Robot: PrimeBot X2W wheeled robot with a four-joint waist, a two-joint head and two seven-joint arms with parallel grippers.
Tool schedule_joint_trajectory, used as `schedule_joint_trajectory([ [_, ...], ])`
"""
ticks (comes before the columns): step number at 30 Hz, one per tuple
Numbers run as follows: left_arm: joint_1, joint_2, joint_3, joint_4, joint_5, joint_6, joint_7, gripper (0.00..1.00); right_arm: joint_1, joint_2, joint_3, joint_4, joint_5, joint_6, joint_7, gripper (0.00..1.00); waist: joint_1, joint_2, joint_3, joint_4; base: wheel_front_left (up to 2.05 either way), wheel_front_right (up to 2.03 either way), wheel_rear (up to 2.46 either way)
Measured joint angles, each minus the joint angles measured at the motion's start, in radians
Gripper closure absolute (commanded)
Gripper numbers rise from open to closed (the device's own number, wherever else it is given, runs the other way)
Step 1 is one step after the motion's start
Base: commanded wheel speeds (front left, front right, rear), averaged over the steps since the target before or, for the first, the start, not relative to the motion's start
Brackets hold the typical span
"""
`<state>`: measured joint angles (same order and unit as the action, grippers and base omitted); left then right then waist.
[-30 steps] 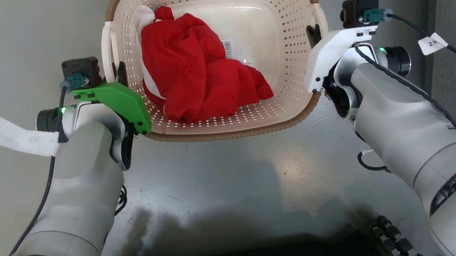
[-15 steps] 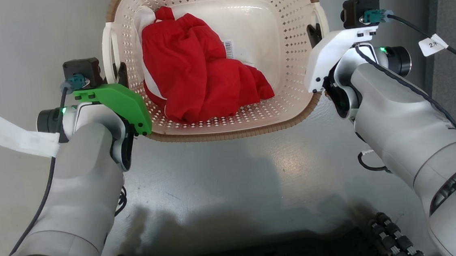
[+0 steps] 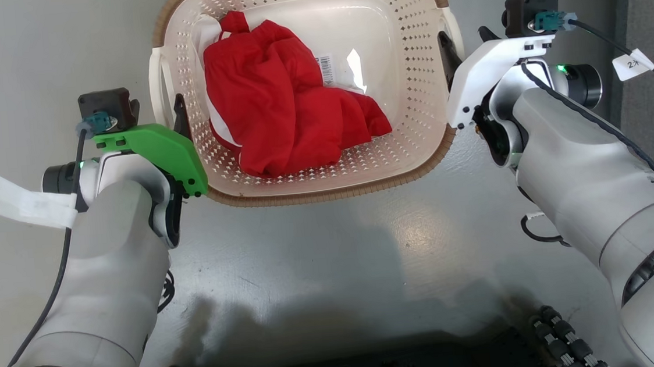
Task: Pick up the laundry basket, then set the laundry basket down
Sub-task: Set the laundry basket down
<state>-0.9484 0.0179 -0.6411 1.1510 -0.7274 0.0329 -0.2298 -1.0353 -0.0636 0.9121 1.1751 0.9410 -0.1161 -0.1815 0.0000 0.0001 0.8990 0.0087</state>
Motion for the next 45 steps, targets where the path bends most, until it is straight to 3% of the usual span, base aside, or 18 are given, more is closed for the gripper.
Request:
schedule_joint_trajectory([
  [20,-0.005,0.000,0.005,0.009,-0.001,0.003,-0.018,0.00,0.000,0.001,0.005,0.007,0.011,0.002,-0.040,0.00,0.0000,0.0000,-0.072,-0.007,0.00,0.00,0.00],
  [27,0.005,0.000,0.032,0.001,-0.003,0.003,-0.019,0.00,0.000,0.001,0.006,-0.002,0.010,0.019,-0.062,0.00,0.0000,0.0000,-0.136,-0.012,0.00,0.00,0.00],
  [35,0.048,0.042,0.150,-0.154,-0.003,0.029,-0.019,0.00,0.036,0.001,-0.013,-0.031,-0.002,0.031,-0.070,0.00,0.0000,0.0000,-0.235,-0.021,0.00,0.00,0.00],
  [45,0.237,0.077,0.243,-0.329,0.081,0.047,-0.019,0.00,0.116,-0.019,-0.126,-0.206,-0.103,0.017,-0.070,0.00,-0.0001,0.0000,-0.386,-0.038,0.00,0.00,0.00],
])
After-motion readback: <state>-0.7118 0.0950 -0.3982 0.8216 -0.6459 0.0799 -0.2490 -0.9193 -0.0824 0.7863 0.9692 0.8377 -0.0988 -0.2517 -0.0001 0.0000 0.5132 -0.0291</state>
